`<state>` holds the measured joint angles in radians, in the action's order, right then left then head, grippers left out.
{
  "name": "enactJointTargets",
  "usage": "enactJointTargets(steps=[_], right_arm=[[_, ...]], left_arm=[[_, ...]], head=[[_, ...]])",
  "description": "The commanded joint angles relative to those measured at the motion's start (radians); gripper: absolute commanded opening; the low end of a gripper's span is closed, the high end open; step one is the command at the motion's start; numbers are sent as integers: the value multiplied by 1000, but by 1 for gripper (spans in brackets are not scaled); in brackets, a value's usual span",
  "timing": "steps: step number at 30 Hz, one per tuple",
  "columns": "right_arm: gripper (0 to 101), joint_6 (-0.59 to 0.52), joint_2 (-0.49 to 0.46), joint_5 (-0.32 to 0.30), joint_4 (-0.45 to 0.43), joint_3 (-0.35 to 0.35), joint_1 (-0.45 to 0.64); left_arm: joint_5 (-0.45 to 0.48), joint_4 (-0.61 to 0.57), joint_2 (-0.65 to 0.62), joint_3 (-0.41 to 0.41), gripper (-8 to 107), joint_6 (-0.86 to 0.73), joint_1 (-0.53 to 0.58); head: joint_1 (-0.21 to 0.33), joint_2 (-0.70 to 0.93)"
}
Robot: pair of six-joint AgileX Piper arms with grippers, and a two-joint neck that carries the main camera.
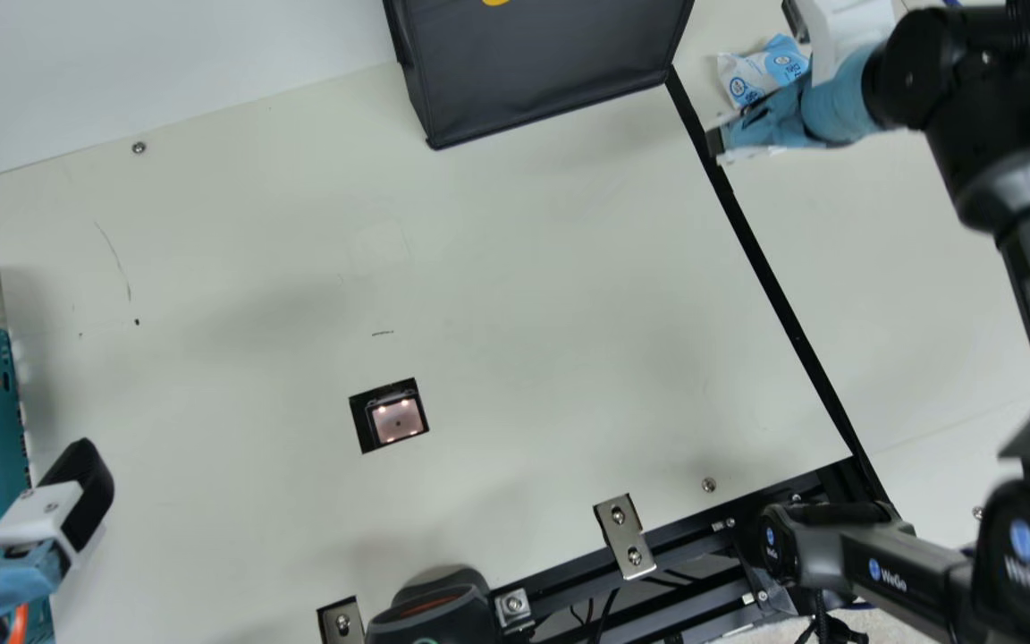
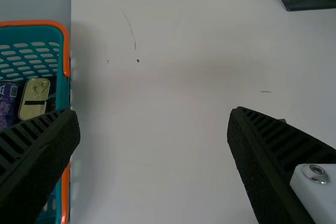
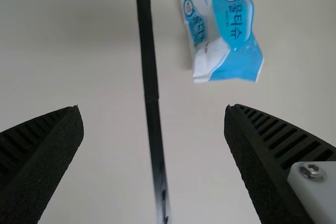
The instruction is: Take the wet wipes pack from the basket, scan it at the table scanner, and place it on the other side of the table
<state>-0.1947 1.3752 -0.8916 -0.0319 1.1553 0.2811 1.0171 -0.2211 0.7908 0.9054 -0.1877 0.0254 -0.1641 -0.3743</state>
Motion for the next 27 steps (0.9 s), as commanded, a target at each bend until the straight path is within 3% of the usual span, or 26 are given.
enactJointTargets(steps=[1, 4, 5, 8, 24, 27], right_arm=[[95, 78, -166, -6, -13, -90, -36], [95, 160, -298, -11, -38, -154, -87], [95, 94, -150, -12, -30, -104, -62], [95, 156, -266, -35, -32, -140, -97], [95, 186, -546, -254, 6, 15, -247], [95, 191, -598, -296, 13, 44, -275]], left_arm=[[0, 0, 0, 0, 90, 0, 0], [0, 0, 0, 0, 90, 0, 0], [0, 0, 0, 0, 90, 0, 0], [11, 11, -2, 17, 90, 11, 0], [195, 195, -35, 297, 90, 187, 3], [194, 194, -35, 292, 90, 188, 1]], head=[[26, -2], [26, -2], [26, -2], [26, 21], [26, 347], [26, 347]])
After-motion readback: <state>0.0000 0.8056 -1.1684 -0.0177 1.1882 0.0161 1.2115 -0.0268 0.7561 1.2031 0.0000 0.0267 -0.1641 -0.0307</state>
